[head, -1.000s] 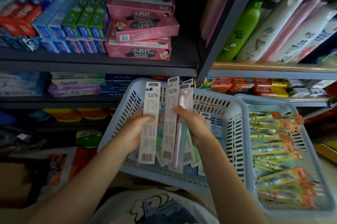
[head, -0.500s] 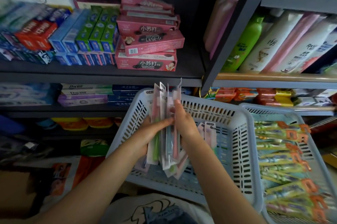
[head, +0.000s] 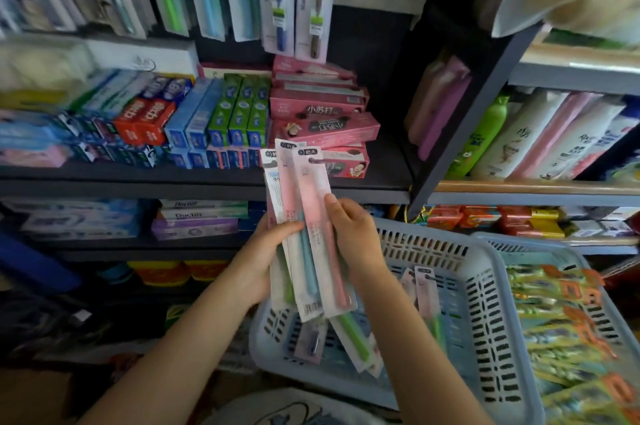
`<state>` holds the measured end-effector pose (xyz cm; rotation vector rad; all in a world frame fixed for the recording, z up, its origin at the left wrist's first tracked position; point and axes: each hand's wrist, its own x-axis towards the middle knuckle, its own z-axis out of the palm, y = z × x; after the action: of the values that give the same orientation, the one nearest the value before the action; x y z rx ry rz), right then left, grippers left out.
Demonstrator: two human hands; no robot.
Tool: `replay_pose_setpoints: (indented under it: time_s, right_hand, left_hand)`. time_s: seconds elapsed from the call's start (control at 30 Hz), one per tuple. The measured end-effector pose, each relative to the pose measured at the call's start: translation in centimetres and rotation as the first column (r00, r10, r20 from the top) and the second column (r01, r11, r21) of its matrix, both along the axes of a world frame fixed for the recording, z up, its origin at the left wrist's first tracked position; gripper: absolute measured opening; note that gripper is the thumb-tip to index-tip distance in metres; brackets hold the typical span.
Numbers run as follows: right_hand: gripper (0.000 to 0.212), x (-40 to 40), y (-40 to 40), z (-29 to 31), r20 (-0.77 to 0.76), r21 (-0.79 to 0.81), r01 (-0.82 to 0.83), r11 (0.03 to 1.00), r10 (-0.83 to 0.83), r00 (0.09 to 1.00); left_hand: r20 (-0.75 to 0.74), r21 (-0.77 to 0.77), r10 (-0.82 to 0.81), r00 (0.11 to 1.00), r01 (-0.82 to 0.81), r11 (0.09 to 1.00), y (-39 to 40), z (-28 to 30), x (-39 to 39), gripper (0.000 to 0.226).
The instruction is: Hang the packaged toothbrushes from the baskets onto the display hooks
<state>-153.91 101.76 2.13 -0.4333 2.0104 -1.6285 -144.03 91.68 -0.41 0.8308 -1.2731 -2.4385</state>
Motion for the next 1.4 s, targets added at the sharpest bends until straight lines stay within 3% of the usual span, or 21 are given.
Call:
replay_pose_setpoints:
  time_s: [0.1,0.27,0.37,0.5,0.63,0.83,1.13,1.3,1.4]
  right_hand:
    - [0.049,1.4,-3.2,2.8,-0.092,-0.090,0.017,0.996,-0.026,0.995]
    - [0.046,2.6,-8.2,7.9,-0.266,-0.200,0.004,0.980,-0.058,0.962]
    - [0.042,2.8,-10.7,11.0,-0.312,-0.240,-0.056,0.969,-0.022,0.950]
    - [0.025,3.0,-12.6,13.5,-0.412,-0.163,-0.224,0.961,0.140,0.900]
    - [0.008,2.6,-13.3,14.6,-0.412,-0.138,-0.243,0.960,0.167,0.896]
    - [0.014,1.5,-14.4,16.6,-0.372,-0.358,-0.090,0.929,-0.053,0.927]
    - [0.021,0.8,-16.4,18.3,-0.443,-0.401,-0.087,0.912,-0.110,0.890]
    - [0.013,0.8,-17.9,18.1,-0.450,-0.414,-0.019,0.910,-0.187,0.873]
    - [0.016,0.0,-18.9,17.0,-0.437,-0.407,0.031,0.913,-0.225,0.871]
  left_hand:
    - [-0.122,-0.076,0.022,0.992,-0.032,0.997,-2.2,3.5,1.3,0.050]
    - [-0.175,-0.245,0.070,0.982,-0.112,0.963,-6.1,8.8,2.2,0.065]
    - [-0.231,-0.272,0.166,0.959,-0.227,0.935,-8.7,11.6,1.8,0.049]
    - [-0.297,-0.253,0.282,0.912,-0.359,0.898,-11.9,15.2,1.2,0.036]
    - [-0.335,-0.287,0.260,0.906,-0.361,0.888,-14.4,18.2,0.9,0.029]
    - [-0.336,-0.296,0.295,0.895,-0.397,0.869,-15.7,19.0,0.5,0.026]
    - [-0.360,-0.288,0.283,0.889,-0.395,0.872,-16.8,18.7,1.0,0.024]
    - [-0.362,-0.294,0.278,0.890,-0.392,0.872,-17.4,18.8,1.3,0.038]
    - [-0.366,-0.302,0.251,0.896,-0.370,0.879,-17.5,18.9,1.4,0.032]
